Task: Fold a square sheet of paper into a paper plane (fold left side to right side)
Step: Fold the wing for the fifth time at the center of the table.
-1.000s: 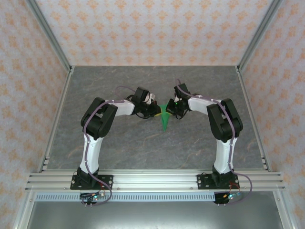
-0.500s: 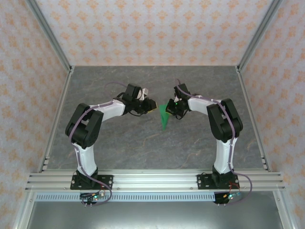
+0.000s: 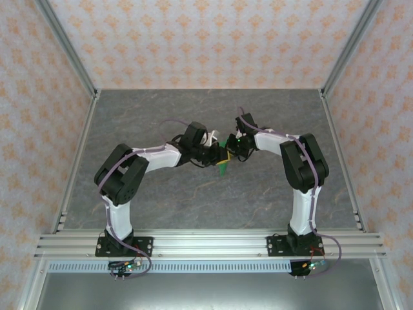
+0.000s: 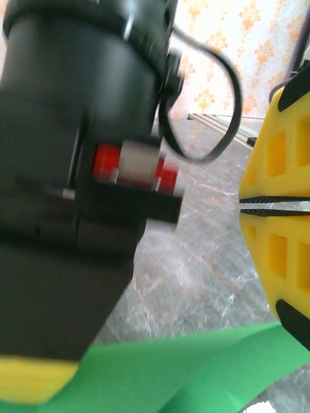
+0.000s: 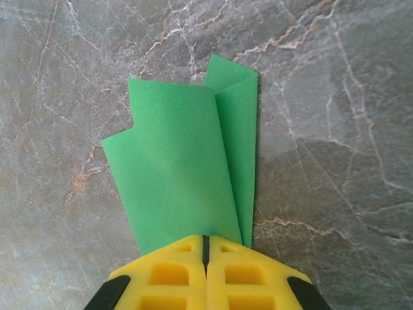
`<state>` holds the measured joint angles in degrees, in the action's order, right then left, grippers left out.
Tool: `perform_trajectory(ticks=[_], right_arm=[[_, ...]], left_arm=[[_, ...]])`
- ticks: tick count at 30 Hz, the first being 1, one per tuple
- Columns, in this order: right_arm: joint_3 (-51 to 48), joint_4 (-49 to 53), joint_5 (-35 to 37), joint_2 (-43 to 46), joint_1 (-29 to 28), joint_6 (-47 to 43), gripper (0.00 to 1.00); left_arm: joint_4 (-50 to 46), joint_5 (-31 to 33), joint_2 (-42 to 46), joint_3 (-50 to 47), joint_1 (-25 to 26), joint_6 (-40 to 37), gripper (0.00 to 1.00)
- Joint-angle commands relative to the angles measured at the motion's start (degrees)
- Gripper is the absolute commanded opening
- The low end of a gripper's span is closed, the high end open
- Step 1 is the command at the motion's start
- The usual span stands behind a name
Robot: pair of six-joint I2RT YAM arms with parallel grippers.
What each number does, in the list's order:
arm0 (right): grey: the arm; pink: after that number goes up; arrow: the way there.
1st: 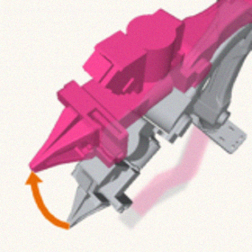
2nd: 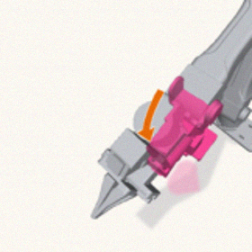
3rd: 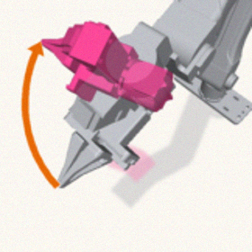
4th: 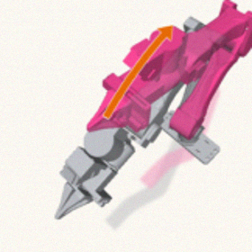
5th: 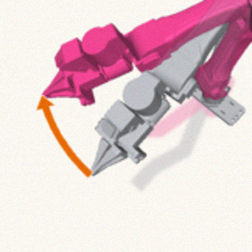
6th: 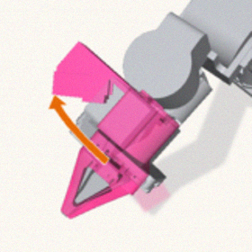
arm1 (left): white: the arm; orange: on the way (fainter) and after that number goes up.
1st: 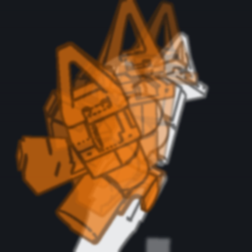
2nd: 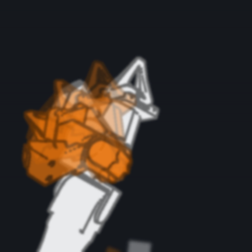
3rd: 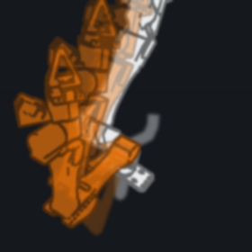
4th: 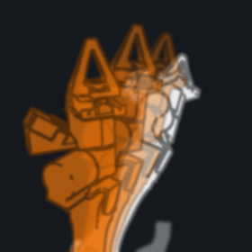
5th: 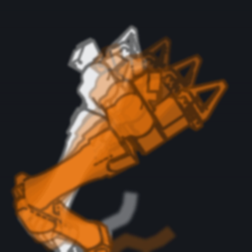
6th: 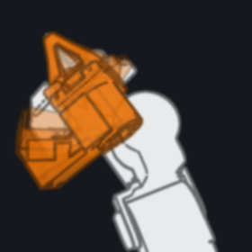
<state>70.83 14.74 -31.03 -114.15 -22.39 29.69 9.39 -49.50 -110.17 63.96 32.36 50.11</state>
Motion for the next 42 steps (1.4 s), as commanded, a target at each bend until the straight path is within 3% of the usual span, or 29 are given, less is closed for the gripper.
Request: perform_trajectory(ticks=[1, 26, 35, 42], right_arm=[[-2.6, 6.1, 5.5, -1.9, -0.2, -1.2, 0.02], [-2.2, 5.3, 4.4, -1.8, -0.2, -1.4, 0.02], [-1.2, 3.7, 2.8, 0.6, -0.2, -1.8, 0.02], [-2.5, 1.4, 3.7, 7.6, -0.2, -2.6, 0.02]], left_arm=[[1.3, -0.2, -2.7, 0.6, -0.2, 1.5, 0.13], [-4.2, 2.2, -8.2, -0.4, 0.3, 1.2, 0.1], [-14.8, 4.9, -9.7, 2.5, 1.0, -2.1, 0.08], [-19.7, 6.6, -11.3, 4.8, 1.5, -2.6, 0.05]])
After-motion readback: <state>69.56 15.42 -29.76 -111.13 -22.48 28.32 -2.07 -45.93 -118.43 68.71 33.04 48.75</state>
